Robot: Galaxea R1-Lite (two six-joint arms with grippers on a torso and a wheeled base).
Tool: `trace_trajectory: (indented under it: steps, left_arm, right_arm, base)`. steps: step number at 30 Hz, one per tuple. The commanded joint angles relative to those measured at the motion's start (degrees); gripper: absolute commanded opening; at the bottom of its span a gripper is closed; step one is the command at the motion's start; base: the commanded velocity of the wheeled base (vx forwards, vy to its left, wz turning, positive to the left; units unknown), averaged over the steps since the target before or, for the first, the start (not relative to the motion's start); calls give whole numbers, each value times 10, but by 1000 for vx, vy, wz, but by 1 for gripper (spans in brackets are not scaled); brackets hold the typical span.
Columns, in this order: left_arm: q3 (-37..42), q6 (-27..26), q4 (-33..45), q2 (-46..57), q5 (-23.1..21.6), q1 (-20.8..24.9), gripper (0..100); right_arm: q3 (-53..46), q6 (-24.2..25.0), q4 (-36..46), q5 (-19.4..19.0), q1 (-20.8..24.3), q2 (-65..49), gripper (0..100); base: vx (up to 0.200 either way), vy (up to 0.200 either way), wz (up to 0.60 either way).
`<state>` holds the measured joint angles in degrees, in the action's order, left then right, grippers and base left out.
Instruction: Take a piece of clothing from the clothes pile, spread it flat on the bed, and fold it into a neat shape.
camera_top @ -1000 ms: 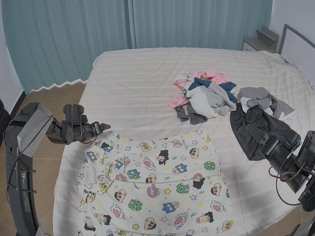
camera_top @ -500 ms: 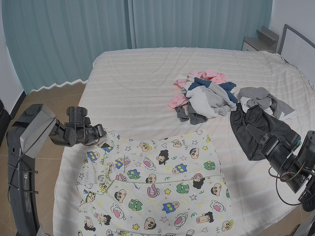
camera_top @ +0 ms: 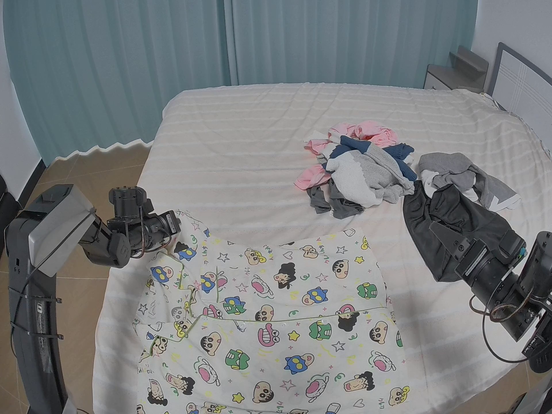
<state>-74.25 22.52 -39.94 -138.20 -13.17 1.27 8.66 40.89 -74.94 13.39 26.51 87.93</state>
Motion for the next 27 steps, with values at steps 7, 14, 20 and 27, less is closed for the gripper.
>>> trace_trajectory:
  steps: [7,14,20,27]
  left_arm:
    - [33,-12,-155,-1,51,1,0]
    - [4,-34,-161,-49,75,1,0]
    - [-35,-40,-161,-75,134,8,100]
    - [-53,-40,-175,-69,156,8,100]
  right_arm:
    - [-1,0,0,0,1,-1,100]
    - [-1,0,0,0,1,0,100]
    - [-1,0,0,0,1,-1,100]
    - [-1,0,0,0,1,-1,100]
  base:
    - [0,0,0]
    - [0,0,0]
    - [0,0,0]
    - [0,0,0]
